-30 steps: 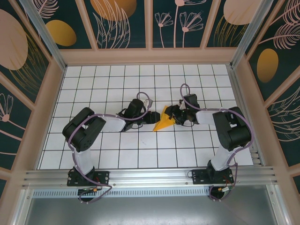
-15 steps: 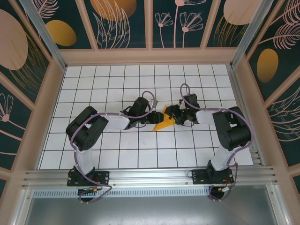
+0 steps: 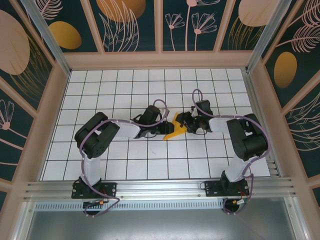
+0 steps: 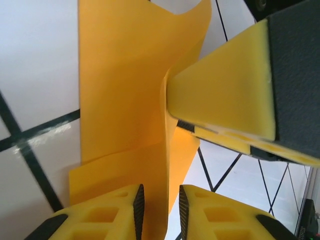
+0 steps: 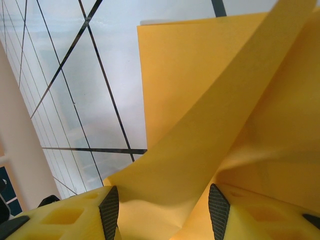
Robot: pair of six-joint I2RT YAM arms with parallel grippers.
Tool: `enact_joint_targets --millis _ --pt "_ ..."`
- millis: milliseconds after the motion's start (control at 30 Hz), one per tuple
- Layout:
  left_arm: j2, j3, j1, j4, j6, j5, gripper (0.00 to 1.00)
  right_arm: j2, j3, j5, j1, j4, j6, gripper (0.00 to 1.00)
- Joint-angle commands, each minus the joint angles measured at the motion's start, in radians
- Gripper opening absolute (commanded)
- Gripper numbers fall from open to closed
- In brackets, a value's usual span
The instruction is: Fold a paper plane with a square sheet of paper (pick it up from the middle)
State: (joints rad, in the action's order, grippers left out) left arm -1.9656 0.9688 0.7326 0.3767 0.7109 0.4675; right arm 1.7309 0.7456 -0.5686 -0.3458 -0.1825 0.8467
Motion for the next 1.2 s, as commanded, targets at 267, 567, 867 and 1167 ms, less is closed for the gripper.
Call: enact_joint_targets --millis 267,567,867,1167 --pt "-0.05 0.053 0.005 -0.017 -0.013 0.043 0.23 0.047 -0.012 0.076 0.005 0.077 -0.015 0.53" --pt "-0.061 0.05 0.005 -0.01 0.002 0.054 0.12 0.038 -0.013 0.071 0.004 0.074 -0.022 0.54" --pt "-0.068 0.027 -0.001 0.042 0.06 0.077 0.07 0.02 -0.018 0.047 0.007 0.063 -0.072 0.55" --pt "-0.077 -0.042 -0.028 0.194 0.204 0.148 0.05 -0.058 -0.001 -0.017 0.027 0.06 -0.158 0.58"
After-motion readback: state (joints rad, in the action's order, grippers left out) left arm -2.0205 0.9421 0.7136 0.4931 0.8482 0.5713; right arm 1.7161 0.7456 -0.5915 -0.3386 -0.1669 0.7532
